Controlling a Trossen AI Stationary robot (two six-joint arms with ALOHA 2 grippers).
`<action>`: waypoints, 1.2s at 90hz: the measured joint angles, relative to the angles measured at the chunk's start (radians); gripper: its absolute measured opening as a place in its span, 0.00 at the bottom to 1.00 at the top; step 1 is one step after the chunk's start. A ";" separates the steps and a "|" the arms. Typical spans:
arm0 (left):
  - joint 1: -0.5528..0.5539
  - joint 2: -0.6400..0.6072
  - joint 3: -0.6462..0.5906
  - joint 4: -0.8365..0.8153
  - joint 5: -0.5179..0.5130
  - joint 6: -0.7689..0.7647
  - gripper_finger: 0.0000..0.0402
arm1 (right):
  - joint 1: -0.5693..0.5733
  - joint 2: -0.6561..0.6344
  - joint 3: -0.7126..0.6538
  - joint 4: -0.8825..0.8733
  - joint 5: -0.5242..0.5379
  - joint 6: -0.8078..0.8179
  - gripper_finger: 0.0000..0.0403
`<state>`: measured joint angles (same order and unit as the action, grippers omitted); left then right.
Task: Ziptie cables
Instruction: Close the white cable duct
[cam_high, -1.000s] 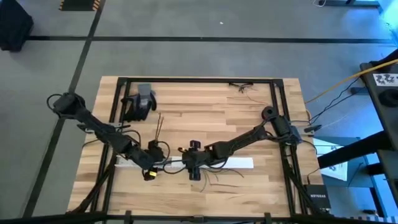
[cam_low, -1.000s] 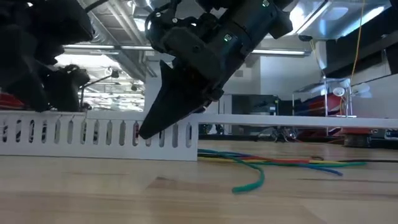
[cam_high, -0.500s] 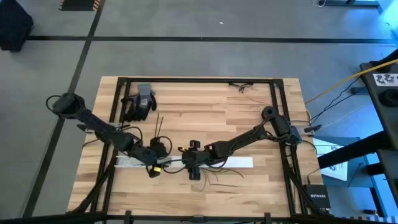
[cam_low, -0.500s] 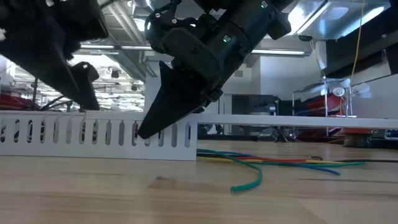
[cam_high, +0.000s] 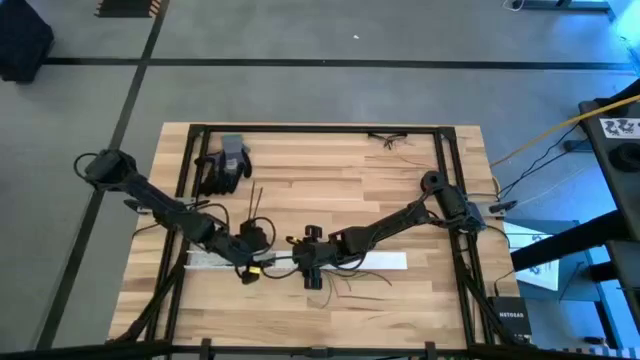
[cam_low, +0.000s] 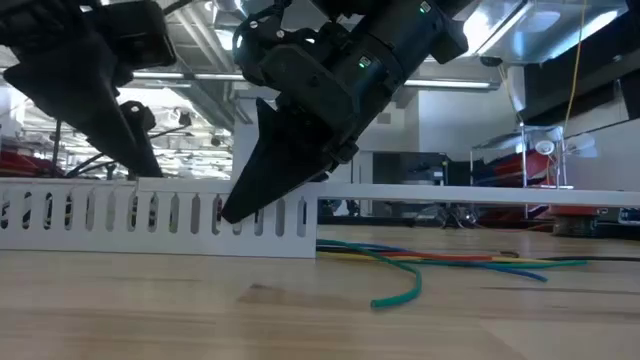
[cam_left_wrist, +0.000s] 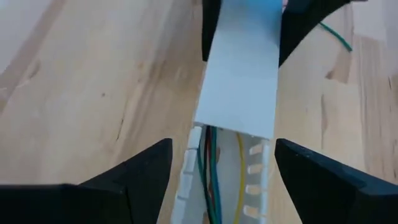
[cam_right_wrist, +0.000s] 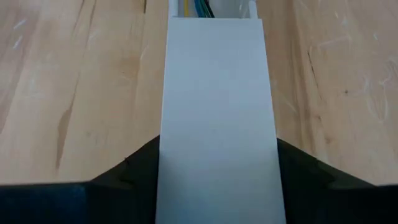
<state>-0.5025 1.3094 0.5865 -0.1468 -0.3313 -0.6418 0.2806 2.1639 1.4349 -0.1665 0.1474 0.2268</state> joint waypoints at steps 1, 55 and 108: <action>-0.001 0.000 0.000 0.000 -0.001 0.004 0.69 | 0.000 0.000 0.000 0.000 0.000 0.000 0.56; 0.001 0.000 0.000 0.071 0.063 0.069 0.69 | 0.000 0.000 0.000 0.000 -0.006 0.000 0.56; -0.006 -0.001 0.001 0.182 0.085 0.145 0.69 | 0.000 0.000 0.000 0.000 -0.007 -0.001 0.56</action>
<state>-0.5087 1.3083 0.5873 0.0357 -0.2466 -0.4973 0.2806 2.1635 1.4353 -0.1669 0.1402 0.2260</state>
